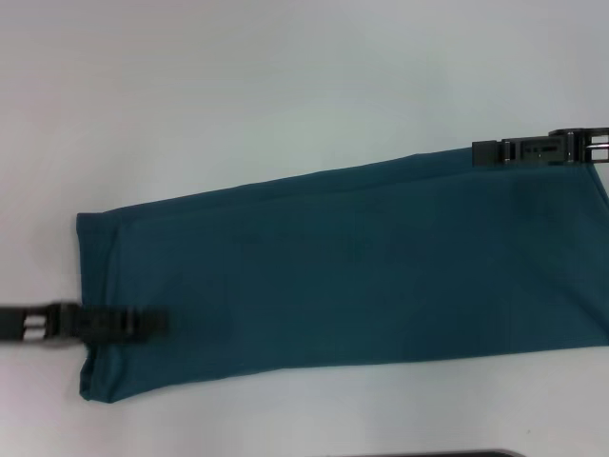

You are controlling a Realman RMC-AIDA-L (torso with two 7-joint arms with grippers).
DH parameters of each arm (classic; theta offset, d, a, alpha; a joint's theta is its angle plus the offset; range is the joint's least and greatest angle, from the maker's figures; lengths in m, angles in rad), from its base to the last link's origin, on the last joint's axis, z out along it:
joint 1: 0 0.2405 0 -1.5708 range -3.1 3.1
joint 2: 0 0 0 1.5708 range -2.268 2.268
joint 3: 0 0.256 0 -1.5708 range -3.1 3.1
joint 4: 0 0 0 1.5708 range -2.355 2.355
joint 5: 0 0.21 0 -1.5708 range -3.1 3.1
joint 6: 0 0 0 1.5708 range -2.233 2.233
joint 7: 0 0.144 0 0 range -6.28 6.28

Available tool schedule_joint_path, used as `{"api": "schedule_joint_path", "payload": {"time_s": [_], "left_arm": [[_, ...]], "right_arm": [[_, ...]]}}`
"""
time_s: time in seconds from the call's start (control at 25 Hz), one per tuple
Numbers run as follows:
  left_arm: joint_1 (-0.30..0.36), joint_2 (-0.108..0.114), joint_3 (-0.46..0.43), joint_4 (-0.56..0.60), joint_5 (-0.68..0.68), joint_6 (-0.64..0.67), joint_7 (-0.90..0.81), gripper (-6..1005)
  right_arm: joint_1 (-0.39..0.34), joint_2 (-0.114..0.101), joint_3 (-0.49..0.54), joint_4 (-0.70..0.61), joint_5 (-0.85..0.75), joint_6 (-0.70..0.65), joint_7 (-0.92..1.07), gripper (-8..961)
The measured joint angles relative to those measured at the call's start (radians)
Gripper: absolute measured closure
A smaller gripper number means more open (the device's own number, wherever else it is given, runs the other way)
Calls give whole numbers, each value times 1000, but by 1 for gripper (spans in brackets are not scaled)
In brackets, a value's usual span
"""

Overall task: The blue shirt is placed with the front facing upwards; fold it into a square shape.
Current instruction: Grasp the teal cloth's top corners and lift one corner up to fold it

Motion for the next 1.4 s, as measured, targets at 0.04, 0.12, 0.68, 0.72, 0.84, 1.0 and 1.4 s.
{"api": "schedule_joint_path", "payload": {"time_s": [0.04, 0.12, 0.68, 0.72, 0.84, 1.0, 1.4], "left_arm": [[-11, -6, -8, 0, -8, -4, -12, 235], [-40, -22, -1, -1, -6, -57, -54, 235], [-100, -12, 66, 1, 75, -202, -169, 235], [-100, -11, 65, 0, 77, -203, -169, 235], [-98, -3, 55, -8, 69, -190, -161, 235], [-86, 8, 29, -86, 41, -108, -156, 235], [-85, 30, 38, -193, 115, -88, -282, 236]], "right_arm": [[1, 0, 0, 0, 0, -1, 0, 281], [2, 1, -1, 0, 0, 0, 1, 282], [-3, 2, -6, 1, -5, 3, -1, 283], [-3, 2, -6, 1, -5, 3, -1, 283], [-3, 2, -6, 2, -5, 4, -1, 283], [-1, -1, -13, 2, -6, 1, -5, 283], [-3, -5, -30, 2, -7, 25, -10, 284]]}}
